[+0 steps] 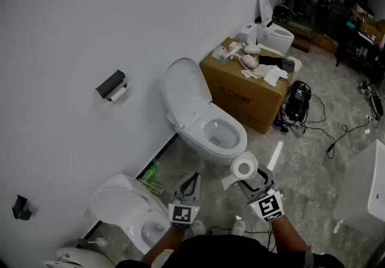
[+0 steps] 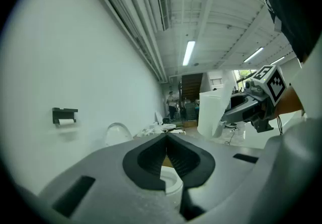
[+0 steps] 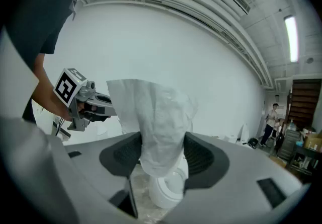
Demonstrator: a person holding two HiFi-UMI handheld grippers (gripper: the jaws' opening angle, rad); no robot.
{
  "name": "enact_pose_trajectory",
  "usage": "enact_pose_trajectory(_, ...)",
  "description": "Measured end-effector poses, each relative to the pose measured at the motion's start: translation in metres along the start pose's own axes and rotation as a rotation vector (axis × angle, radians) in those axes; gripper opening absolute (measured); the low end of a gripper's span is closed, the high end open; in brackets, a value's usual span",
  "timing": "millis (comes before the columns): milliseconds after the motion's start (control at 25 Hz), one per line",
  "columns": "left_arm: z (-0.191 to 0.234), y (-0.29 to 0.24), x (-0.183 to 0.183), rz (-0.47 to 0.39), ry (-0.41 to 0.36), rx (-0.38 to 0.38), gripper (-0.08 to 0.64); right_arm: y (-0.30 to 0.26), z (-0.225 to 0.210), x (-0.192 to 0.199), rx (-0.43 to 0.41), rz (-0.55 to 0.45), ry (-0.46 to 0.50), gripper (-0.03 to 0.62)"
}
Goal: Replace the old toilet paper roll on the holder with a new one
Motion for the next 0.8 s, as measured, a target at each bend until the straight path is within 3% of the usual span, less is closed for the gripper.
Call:
enact_pose_trajectory(200,0.003,-0.018,-0.004,-0.057,0.005,-0.001,0.005,-0.011,-0.012,0.000,0.011,-0.006,0.028,0.253)
enact_pose_trajectory(400,0.016,-0.020,-0.006,-0.056,0.031,-0.003,0.005,-0.022,-0.007,-0.009,0.009,-0.009,0.077,0.253)
enact_pose_trajectory(800,0.066,-0.009,-0.010,-0.085,0.078,0.009,0.005,-0.066,0.014,-0.041,0.013,-0.051,0.008,0.261)
Point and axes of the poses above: the fingertips, and each gripper's own axes: y backward along the fingers, z to its left, x out of its underside, the point moved 5 cm from there along y, backward along the fingers, and after that the axes turned 10 degrees about y, right-handed, at the moved point
